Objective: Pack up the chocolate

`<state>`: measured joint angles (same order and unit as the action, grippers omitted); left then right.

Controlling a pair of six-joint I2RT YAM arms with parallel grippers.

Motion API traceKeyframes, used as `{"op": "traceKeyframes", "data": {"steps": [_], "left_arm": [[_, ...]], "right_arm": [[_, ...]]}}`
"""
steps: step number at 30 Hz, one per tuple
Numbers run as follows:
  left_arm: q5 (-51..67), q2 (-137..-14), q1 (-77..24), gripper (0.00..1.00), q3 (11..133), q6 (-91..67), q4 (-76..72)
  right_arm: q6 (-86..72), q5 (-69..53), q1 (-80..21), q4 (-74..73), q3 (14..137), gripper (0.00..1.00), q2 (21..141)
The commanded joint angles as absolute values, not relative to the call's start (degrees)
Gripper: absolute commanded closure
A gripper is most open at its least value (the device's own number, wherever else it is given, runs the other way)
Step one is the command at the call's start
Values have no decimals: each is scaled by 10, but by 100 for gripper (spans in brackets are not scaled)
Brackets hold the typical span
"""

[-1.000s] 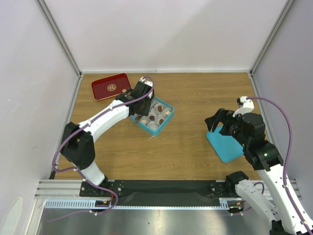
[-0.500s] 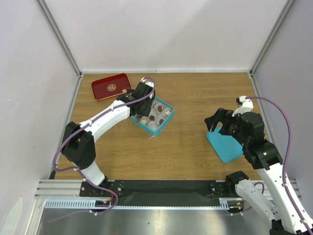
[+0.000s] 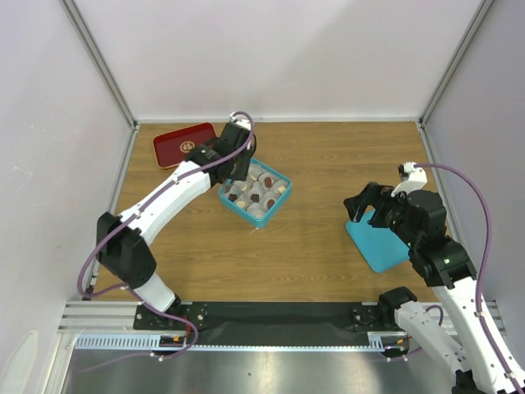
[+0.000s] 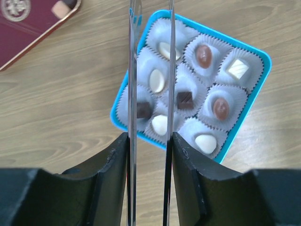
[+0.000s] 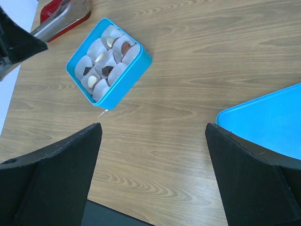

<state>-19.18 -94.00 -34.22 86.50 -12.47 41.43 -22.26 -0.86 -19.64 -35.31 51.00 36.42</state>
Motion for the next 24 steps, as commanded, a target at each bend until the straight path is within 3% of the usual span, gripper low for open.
{"op": "traceKeyframes", "data": {"steps": [1, 14, 24], "left_arm": [[-224, -880, -330, 55, 875, -129, 449], [-191, -687, -128, 50, 611, -188, 427], [-137, -664, -113, 49, 530, -189, 346]], "right_arm": [[-221, -25, -195, -345, 532, 1, 352], [-220, -76, -194, -366, 556, 0, 316], [-236, -108, -194, -374, 555, 0, 280]]}}
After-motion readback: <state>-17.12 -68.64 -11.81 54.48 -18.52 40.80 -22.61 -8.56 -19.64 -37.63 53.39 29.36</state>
